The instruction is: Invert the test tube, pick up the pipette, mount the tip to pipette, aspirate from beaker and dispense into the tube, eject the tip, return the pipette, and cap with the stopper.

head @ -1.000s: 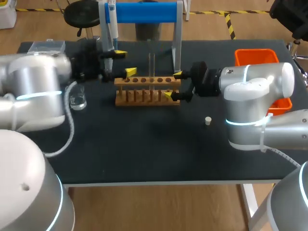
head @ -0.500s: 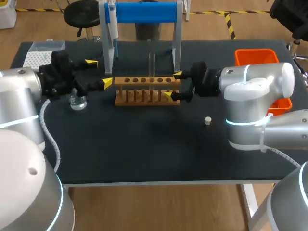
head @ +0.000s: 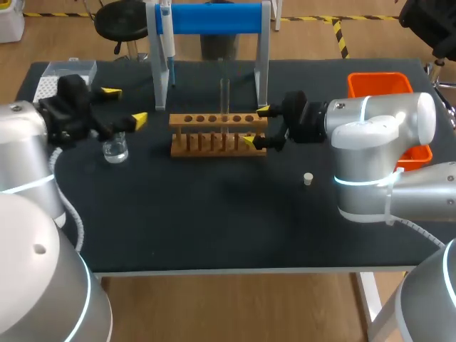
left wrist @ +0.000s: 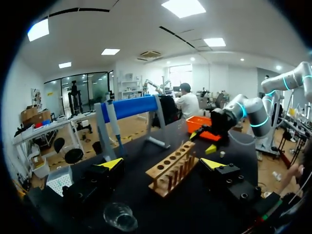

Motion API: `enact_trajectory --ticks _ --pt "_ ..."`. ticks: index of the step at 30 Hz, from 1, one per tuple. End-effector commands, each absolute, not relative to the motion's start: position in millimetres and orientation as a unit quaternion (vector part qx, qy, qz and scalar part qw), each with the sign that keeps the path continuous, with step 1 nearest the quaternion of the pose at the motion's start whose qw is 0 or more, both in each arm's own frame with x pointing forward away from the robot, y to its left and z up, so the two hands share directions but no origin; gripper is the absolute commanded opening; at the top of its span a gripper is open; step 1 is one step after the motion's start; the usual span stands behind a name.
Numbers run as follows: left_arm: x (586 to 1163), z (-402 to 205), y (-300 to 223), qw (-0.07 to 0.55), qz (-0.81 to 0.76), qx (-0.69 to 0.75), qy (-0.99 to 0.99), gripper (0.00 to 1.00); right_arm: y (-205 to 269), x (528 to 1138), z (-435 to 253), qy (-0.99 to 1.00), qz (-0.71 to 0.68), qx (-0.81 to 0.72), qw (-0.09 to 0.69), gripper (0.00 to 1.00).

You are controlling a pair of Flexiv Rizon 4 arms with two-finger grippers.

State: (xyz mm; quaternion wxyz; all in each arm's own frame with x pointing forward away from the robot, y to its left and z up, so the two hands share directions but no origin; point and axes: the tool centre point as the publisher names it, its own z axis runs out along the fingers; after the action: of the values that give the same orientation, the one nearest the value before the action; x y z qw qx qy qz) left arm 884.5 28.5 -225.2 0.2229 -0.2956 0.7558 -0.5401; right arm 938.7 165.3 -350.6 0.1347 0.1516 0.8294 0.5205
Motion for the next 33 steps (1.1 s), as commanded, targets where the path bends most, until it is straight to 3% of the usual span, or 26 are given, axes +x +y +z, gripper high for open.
enact_trajectory --ticks 1,11,33 --pt "888 -222 68 0.241 -0.531 -0.319 0.747 1.0 166 937 -351 0.829 0.521 0.153 0.137 1.0" --pt "942 -239 154 0.301 -0.488 -0.408 0.711 1.0 166 937 -351 0.829 0.521 0.153 0.137 1.0" --pt "1039 -298 209 0.309 -0.433 -0.51 0.676 1.0 166 937 -351 0.829 0.521 0.153 0.137 1.0"
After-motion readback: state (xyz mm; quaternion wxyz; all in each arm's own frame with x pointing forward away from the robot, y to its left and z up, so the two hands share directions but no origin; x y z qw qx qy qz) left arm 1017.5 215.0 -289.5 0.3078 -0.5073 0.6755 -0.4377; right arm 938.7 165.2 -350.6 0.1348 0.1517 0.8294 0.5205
